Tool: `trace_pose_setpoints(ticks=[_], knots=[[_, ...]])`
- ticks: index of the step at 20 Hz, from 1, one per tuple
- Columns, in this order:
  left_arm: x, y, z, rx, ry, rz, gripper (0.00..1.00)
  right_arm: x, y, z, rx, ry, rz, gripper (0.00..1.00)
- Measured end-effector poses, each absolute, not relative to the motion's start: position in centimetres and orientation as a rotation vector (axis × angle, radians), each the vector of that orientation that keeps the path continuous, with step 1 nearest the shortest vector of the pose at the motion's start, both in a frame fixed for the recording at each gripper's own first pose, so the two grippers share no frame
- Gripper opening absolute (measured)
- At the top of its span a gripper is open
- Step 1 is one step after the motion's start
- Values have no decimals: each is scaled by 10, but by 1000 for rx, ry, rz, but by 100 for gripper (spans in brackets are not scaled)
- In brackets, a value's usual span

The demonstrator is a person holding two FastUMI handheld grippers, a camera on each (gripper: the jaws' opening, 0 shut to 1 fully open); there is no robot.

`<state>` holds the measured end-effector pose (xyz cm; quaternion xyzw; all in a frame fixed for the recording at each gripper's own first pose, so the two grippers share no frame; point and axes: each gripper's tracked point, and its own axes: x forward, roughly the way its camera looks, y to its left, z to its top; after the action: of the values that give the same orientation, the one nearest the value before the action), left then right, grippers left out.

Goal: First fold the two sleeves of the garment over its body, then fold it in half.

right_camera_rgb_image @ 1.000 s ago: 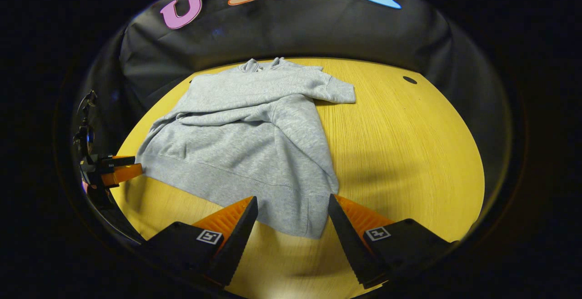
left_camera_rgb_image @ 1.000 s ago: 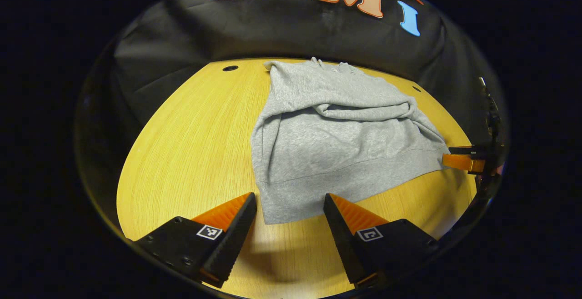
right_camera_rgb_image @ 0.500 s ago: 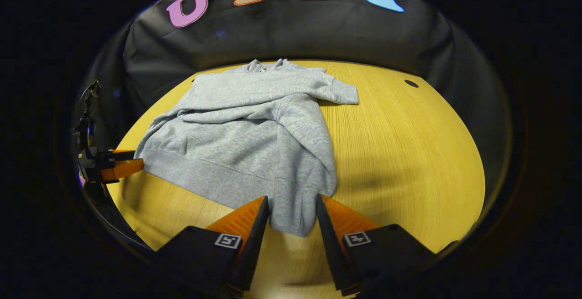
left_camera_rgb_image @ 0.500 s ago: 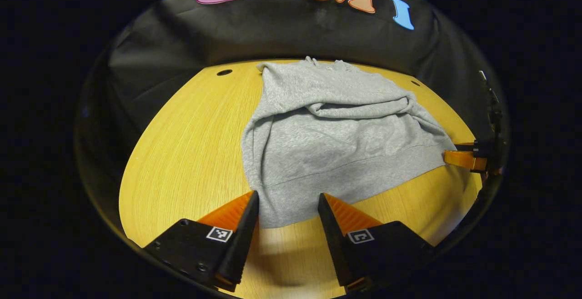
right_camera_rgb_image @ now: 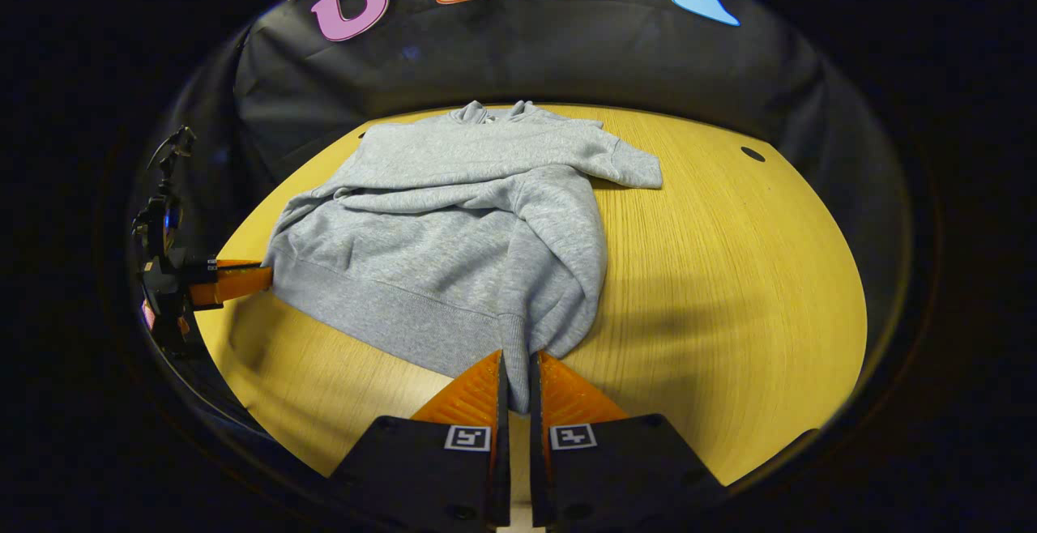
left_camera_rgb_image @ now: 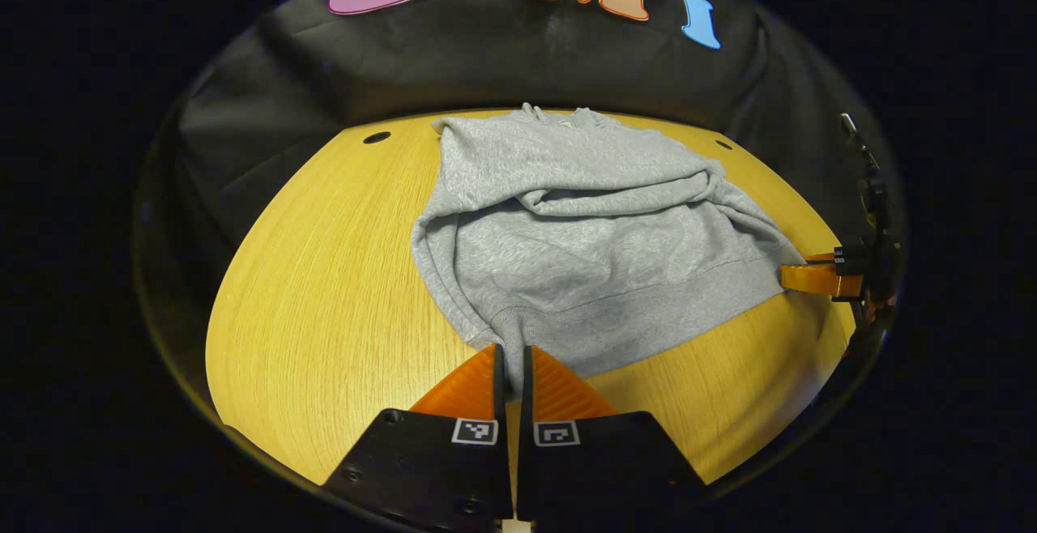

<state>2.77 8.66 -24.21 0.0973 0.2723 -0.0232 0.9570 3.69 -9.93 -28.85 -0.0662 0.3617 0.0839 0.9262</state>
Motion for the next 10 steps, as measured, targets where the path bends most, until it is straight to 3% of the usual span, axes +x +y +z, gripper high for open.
trace_pose_setpoints(ticks=[10], knots=[[34,77,-200,76,473,-11,0,51,-89,-242,-95,648,188,12]])
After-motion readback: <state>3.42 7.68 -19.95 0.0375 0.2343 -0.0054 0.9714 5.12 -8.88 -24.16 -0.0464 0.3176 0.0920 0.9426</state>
